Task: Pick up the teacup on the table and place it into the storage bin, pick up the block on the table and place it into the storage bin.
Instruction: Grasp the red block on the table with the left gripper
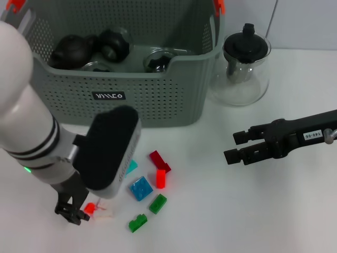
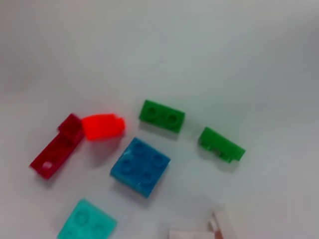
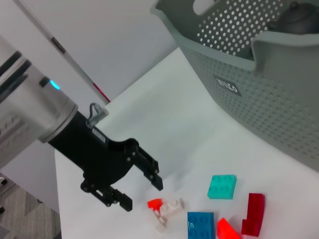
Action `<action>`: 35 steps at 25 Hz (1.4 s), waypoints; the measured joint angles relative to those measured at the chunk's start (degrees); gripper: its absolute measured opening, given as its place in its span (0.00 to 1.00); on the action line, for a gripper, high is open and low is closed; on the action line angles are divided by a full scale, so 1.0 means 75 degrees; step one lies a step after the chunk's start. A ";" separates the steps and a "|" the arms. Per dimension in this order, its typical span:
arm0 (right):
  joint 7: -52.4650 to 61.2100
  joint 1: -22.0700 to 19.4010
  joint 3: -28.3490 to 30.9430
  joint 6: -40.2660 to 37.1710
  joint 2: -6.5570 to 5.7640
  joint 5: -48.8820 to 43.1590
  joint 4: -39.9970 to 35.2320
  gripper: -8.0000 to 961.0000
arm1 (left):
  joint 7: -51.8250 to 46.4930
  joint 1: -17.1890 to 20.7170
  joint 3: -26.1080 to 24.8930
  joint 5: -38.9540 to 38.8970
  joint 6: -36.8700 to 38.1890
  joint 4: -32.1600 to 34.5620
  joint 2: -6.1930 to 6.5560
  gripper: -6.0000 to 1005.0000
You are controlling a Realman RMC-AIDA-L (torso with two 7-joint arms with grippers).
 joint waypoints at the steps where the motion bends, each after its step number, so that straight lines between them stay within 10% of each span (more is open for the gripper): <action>1: 0.0003 -0.0018 0.0000 0.0011 0.0000 0.0000 0.0012 0.98 | 0.0021 0.0000 0.0091 0.0001 -0.0025 -0.0034 0.0000 0.66; 17: 0.0029 -0.0071 0.0073 0.0020 -0.0012 -0.0001 0.0013 0.98 | 0.0109 -0.0052 -0.0068 0.0032 -0.0601 -0.0841 0.0059 0.66; 35: 0.0006 -0.0064 0.0093 0.0100 -0.0024 -0.0001 0.0015 0.98 | 0.0129 -0.0045 -0.0063 0.0030 -0.0924 -0.1236 0.0047 0.38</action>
